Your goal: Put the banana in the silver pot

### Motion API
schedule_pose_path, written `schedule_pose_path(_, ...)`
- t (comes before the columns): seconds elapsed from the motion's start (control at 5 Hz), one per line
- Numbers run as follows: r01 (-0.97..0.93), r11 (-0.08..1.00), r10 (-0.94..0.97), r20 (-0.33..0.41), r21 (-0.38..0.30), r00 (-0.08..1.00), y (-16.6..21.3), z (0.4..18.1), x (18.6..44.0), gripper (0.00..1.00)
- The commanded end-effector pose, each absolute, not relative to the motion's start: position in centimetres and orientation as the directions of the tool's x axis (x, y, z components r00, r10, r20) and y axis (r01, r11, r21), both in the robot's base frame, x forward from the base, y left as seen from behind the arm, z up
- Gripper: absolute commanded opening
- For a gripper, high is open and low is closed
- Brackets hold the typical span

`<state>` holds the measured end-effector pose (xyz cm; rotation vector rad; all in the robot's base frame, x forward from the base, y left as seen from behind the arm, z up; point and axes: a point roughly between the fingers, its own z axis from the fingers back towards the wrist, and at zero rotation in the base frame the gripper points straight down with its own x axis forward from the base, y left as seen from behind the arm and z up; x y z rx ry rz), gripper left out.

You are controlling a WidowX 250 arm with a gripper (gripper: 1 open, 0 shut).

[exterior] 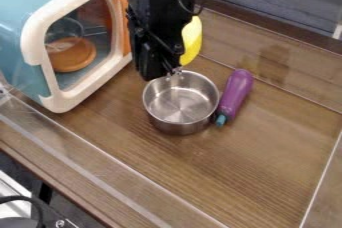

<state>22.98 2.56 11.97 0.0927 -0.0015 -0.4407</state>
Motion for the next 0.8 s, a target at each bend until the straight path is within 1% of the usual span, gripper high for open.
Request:
schedule_pose_path(0.0,0.413,0.904,-0.418,0.024,0.113,0.908,2.95,12.65,23.17,0.00)
schedule_pose_path(0.6,0.417,0.902,-0.423,0.037,0.117,0.905,3.17,11.84,23.18,0.00)
